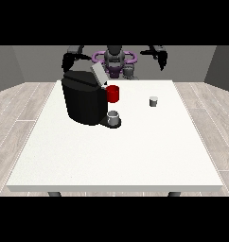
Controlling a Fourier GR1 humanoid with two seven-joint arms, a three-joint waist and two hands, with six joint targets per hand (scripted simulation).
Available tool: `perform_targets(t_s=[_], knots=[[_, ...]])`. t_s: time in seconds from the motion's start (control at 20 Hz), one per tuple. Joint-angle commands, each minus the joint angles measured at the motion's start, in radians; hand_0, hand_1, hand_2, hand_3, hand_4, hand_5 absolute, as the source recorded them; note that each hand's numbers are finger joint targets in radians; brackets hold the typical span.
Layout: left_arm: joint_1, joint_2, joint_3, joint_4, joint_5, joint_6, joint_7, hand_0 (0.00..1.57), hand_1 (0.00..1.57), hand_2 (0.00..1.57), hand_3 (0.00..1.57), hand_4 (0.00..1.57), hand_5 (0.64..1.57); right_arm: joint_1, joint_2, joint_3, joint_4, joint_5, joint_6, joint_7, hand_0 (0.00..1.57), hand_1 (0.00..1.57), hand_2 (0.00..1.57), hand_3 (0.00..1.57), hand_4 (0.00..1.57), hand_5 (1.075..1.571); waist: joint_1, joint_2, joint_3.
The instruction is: Insert the coffee pod into the coffee machine and close the lid
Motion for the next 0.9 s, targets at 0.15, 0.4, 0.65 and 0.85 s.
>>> perform_targets(t_s=[0.15,0.4,0.65,0.85], knots=[[-0.069,0.071,-0.001,0.019,-0.108,0.009,0.015,0.00,0.00,0.00,0.00,0.21,1.571,-0.023,-0.002,-0.026,0.023,-0.013,-0.010,-0.040,0.00,0.00,0.00,0.00,0.17,1.571,-0.031,0.024,-0.0003],[-0.172,0.201,0.117,0.147,-0.093,-0.036,0.050,0.00,0.00,0.00,0.00,0.00,1.571,-0.026,0.027,0.029,-0.032,-0.010,-0.003,-0.008,0.00,0.00,0.00,0.00,0.17,1.571,-0.089,0.060,-0.0007],[-0.287,0.184,0.096,0.246,-0.098,-0.045,0.153,0.00,0.00,0.00,0.00,0.00,1.571,-0.119,0.011,0.021,-0.016,-0.001,-0.034,0.037,0.00,0.00,0.00,0.00,0.23,1.571,-0.092,0.089,-0.0006],[-0.344,0.233,0.111,0.382,-0.166,-0.027,0.086,0.00,0.00,0.00,0.00,0.00,1.571,-0.098,0.044,0.118,-0.028,0.008,-0.064,-0.016,0.00,0.00,0.00,0.00,0.26,1.571,-0.145,0.163,-0.0008]])
